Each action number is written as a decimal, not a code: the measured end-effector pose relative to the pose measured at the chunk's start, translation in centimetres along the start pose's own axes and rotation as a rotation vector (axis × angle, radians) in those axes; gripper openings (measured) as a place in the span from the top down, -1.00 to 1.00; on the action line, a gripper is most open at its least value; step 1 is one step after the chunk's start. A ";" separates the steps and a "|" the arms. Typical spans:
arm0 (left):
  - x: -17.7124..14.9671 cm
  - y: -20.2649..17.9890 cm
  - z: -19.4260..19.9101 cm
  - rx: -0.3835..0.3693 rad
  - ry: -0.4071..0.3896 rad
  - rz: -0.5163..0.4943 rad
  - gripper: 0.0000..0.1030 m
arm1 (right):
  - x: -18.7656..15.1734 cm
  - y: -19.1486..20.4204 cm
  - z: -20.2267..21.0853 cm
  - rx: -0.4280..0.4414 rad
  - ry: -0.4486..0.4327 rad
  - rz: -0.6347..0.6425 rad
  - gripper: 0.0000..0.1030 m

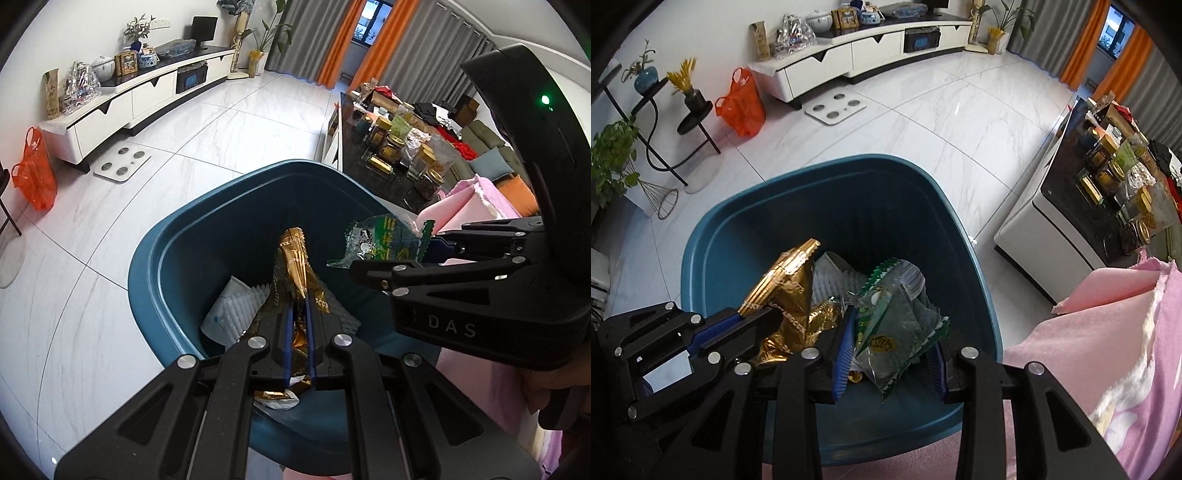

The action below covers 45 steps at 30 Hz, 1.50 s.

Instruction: Collect trash

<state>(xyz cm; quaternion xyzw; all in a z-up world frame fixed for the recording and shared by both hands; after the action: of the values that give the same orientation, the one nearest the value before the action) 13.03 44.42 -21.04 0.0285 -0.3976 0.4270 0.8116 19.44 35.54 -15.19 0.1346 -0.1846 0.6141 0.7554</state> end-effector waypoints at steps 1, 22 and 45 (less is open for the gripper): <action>-0.1 0.2 0.0 0.001 0.002 0.003 0.82 | 0.1 0.0 -0.2 0.002 0.006 -0.002 0.31; 1.2 0.2 2.4 0.025 -0.087 0.000 0.08 | -0.2 -1.7 2.1 -0.023 -0.074 -0.063 -0.15; 3.3 -2.2 10.9 0.083 -0.235 -0.076 -0.89 | -1.0 -5.2 11.3 -0.110 -0.329 -0.135 -0.86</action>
<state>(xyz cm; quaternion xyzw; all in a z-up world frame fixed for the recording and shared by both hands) 8.85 41.01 -10.75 0.1271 -0.4706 0.4057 0.7731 23.06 28.66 -5.39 0.2037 -0.3296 0.5206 0.7608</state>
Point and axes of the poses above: each gripper's, at about its wrist camera, not at the fingertips, and z roughly against the way its jaws point, y to its left, x to its top, the point moved 3 cm from there along -z, roughly the way its jaws point, and after that the axes turned 8 degrees about -y, right-handed, at the moved point
